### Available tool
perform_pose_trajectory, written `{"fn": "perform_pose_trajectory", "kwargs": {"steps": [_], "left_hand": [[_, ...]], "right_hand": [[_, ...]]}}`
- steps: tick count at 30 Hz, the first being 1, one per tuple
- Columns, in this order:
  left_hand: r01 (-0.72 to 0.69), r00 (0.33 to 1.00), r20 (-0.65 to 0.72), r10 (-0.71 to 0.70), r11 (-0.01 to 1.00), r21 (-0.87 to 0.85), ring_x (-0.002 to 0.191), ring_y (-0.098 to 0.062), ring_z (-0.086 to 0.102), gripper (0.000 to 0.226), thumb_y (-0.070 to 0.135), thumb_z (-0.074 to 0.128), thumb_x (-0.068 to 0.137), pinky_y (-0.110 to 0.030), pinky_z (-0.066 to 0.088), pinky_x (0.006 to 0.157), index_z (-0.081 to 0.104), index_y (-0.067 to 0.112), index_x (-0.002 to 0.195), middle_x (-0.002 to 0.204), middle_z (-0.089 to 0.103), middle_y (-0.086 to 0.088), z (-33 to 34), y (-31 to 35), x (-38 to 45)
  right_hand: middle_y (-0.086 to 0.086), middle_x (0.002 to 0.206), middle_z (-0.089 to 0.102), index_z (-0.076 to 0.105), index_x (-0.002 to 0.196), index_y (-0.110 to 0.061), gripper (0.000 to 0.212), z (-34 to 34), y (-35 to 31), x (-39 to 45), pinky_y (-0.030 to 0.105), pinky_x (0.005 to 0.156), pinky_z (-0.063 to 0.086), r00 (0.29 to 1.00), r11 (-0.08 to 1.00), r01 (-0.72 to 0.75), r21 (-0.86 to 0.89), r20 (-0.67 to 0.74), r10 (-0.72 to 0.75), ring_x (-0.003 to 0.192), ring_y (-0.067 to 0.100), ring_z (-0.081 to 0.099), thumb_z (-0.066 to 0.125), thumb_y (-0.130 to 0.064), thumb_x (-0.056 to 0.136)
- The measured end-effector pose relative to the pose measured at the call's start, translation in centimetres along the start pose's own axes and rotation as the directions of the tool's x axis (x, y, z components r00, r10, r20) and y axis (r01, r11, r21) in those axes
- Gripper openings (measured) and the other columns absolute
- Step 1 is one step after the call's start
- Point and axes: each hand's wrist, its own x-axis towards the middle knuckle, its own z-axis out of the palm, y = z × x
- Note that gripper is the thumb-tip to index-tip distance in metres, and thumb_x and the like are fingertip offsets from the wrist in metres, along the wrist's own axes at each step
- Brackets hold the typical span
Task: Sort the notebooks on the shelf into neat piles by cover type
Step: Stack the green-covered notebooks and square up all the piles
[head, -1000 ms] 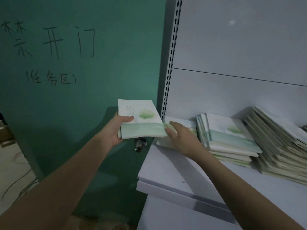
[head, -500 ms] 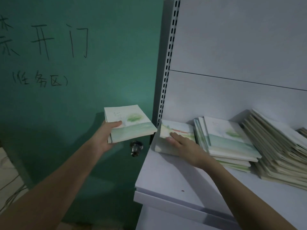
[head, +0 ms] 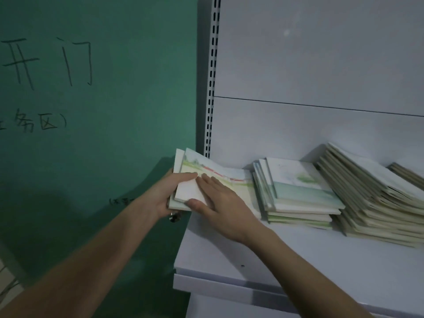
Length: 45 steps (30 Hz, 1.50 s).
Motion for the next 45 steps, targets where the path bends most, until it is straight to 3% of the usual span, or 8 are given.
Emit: {"fn": "perform_pose_trajectory", "kwargs": {"steps": [3,7,12,18,23,28,34,45], "left_hand": [[-0.063,0.998,0.008,0.063,0.998,-0.003,0.082,-0.027,0.072,0.043,0.011,0.063,0.089,-0.034,0.057,0.056,0.055,0.014,0.131,0.109,0.071,-0.015,1.0,1.5,0.3],[-0.108,0.993,0.028,0.11,0.991,-0.079,0.076,-0.021,0.073,0.027,0.014,0.062,0.091,-0.03,0.057,0.054,0.062,0.011,0.117,0.093,0.075,-0.009,5.4,3.7,0.5],[-0.084,0.994,0.065,0.087,0.995,-0.046,0.092,-0.026,0.071,0.043,0.016,0.07,0.086,-0.033,0.059,0.06,0.055,0.013,0.126,0.11,0.072,-0.012,11.4,3.0,1.7],[-0.171,0.985,0.079,0.156,0.949,0.263,0.102,-0.023,0.066,0.041,0.018,0.07,0.082,-0.042,0.053,0.096,0.055,0.01,0.12,0.115,0.068,-0.009,17.5,-0.3,3.5],[-0.276,0.96,0.103,0.26,0.826,0.492,0.118,-0.012,0.053,0.054,0.043,0.058,0.085,-0.029,0.039,0.103,0.049,0.022,0.134,0.133,0.054,0.01,20.2,-4.4,3.3],[-0.463,0.881,0.09,0.464,0.811,0.357,0.129,-0.007,0.045,0.07,0.053,0.065,0.085,-0.033,0.038,0.109,0.035,0.033,0.146,0.144,0.046,0.011,19.4,-7.8,1.5],[-0.501,0.865,0.341,0.37,0.694,0.517,0.136,-0.007,0.034,0.105,0.034,0.088,0.066,-0.036,0.036,0.113,0.023,0.044,0.148,0.152,0.029,0.015,17.3,-7.7,1.5],[-0.526,0.848,0.275,0.454,0.653,0.545,0.129,-0.009,0.044,0.094,0.027,0.085,0.072,-0.037,0.043,0.108,0.029,0.05,0.143,0.142,0.043,0.016,17.1,-7.9,2.2]], "right_hand": [[-0.007,0.158,0.024,0.032,0.15,-0.028,0.056,-2.6,0.8,0.3,0.031,0.116,0.017,0.992,0.985,-0.025,0.17,-0.115,0.045,0.145,0.011,0.02,0.035,-0.053,0.099],[-0.006,0.144,0.042,0.045,0.141,-0.022,0.051,-6.6,2.7,0.1,0.019,0.102,0.035,0.826,0.926,-0.139,0.35,-0.475,0.303,0.128,0.012,0.042,0.055,-0.04,0.094],[-0.004,0.126,0.053,0.056,0.13,-0.021,0.046,-10.2,6.8,-2.7,0.029,0.09,0.049,0.745,0.656,-0.198,0.728,-0.323,0.583,0.114,0.018,0.055,0.069,-0.026,0.087],[0.005,0.133,0.055,0.056,0.132,-0.015,0.05,-11.9,12.2,-5.5,0.035,0.094,0.05,0.631,0.691,-0.361,0.626,-0.382,0.675,0.115,0.022,0.056,0.069,-0.025,0.085],[0.012,0.129,0.059,0.047,0.135,-0.012,0.054,-11.2,14.5,-6.5,0.033,0.092,0.036,0.715,0.777,-0.621,0.102,-0.332,0.615,0.12,0.032,0.048,0.056,-0.041,0.091],[0.011,0.13,0.057,0.043,0.137,-0.016,0.055,-9.4,14.7,-7.2,0.033,0.08,0.035,0.677,0.766,-0.59,0.257,-0.36,0.642,0.116,0.032,0.053,0.05,-0.048,0.092],[0.004,0.129,0.062,0.055,0.133,-0.02,0.049,-6.9,15.4,-7.5,0.032,0.099,0.038,0.513,0.77,-0.43,0.471,-0.575,0.638,0.119,0.023,0.053,0.051,-0.047,0.092],[-0.003,0.135,0.057,0.051,0.136,-0.026,0.051,-6.7,16.7,-7.5,0.038,0.104,0.039,0.623,0.839,-0.392,0.378,-0.562,0.544,0.119,0.023,0.054,0.044,-0.052,0.092]]}}
